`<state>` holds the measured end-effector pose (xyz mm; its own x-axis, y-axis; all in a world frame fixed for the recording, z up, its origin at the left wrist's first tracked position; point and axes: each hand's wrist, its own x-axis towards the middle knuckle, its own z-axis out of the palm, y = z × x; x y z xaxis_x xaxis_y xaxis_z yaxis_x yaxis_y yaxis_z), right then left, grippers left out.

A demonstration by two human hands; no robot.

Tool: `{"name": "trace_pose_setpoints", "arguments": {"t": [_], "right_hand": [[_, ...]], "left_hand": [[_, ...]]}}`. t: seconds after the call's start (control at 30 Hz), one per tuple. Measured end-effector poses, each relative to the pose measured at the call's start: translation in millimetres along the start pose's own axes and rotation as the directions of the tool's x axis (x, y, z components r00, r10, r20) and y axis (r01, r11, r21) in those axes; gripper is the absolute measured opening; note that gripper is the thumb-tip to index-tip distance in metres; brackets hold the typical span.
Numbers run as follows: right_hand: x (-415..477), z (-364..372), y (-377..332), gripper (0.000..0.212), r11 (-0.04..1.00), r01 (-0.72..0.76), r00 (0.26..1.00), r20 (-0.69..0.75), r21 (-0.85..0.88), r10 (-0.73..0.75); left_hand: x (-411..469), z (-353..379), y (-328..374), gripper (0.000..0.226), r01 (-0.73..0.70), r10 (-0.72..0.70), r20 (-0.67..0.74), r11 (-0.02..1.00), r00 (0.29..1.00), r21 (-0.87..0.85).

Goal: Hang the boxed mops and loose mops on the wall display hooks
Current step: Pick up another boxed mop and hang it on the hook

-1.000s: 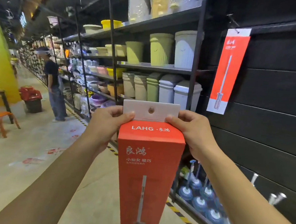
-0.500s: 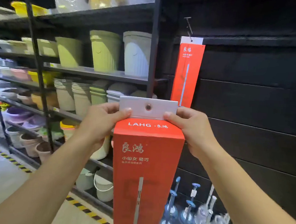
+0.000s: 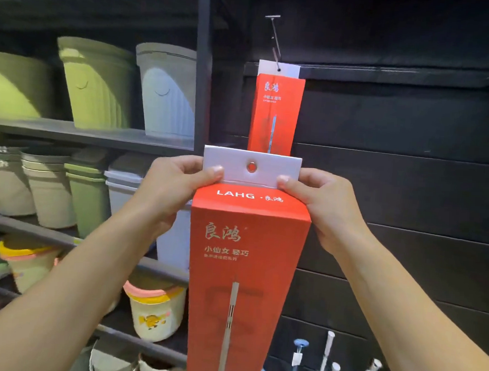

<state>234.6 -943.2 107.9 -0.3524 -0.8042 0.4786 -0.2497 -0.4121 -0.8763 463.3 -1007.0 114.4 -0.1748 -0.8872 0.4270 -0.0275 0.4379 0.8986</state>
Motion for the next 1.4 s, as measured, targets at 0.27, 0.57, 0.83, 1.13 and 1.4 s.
{"name": "trace_pose_setpoints", "arguments": {"t": [0.27, 0.57, 0.83, 1.13, 1.4], "right_hand": [[102, -7, 5, 0.015, 0.999, 0.041, 0.999, 0.017, 0.021, -0.041], [196, -9, 4, 0.017, 0.995, 0.095, 0.995, -0.016, 0.005, -0.095], [252, 2, -20, 0.017, 0.987, 0.147, 0.983, -0.098, -0.065, -0.153], [294, 19, -59, 0.016, 0.968, 0.222, 0.959, -0.153, -0.116, -0.238], [320, 26, -85, 0.024, 0.967, 0.226, 0.955, -0.170, -0.120, -0.244]], "left_hand": [[97, 26, 4, 0.015, 0.021, -0.020, 0.027, 0.999, 0.999, -0.035], [200, 49, 4, 0.013, -0.067, 0.072, 0.037, 0.989, 0.997, -0.132], [275, 46, 21, 0.013, -0.204, 0.212, 0.066, 0.972, 0.975, -0.116], [334, 34, 52, 0.020, -0.280, 0.297, 0.083, 0.944, 0.951, -0.172], [362, 31, 74, 0.025, -0.296, 0.315, 0.082, 0.937, 0.945, -0.187]]}}
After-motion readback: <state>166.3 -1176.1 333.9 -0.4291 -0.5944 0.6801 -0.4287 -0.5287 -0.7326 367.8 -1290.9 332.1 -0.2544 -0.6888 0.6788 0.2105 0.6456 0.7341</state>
